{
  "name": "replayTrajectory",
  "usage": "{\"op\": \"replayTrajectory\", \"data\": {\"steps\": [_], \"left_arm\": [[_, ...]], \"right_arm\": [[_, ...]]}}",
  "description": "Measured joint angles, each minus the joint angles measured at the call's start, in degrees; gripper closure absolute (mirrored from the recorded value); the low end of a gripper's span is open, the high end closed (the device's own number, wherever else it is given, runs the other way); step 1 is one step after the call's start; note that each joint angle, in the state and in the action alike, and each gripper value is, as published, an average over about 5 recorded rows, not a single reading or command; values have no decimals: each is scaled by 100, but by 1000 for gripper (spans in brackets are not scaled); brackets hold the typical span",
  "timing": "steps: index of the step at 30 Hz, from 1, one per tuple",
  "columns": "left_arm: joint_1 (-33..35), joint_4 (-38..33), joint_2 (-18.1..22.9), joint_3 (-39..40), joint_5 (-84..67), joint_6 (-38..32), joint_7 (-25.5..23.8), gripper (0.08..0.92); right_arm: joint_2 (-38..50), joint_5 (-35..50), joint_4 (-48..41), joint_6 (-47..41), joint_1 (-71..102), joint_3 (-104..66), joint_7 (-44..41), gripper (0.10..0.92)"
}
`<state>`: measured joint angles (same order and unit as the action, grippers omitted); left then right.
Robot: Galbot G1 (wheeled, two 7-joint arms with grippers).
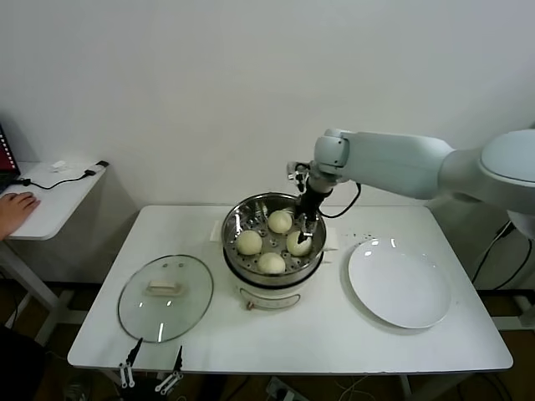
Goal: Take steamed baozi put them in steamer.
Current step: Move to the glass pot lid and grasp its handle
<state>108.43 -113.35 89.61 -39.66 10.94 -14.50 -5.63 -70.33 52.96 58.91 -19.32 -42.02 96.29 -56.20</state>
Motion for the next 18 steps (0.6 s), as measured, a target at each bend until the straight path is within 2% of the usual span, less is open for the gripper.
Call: {"op": "replayTrajectory", "data": {"steps": [10,18], "left_arm": [[-91,-61,2,-8,76,31,51,177],[-189,-176,43,-72,253,28,23,177]], "right_arm": [[1370,217,777,1100,-125,-478,889,203],[2854,167,1726,1876,1317,-2145,2092,203]]}}
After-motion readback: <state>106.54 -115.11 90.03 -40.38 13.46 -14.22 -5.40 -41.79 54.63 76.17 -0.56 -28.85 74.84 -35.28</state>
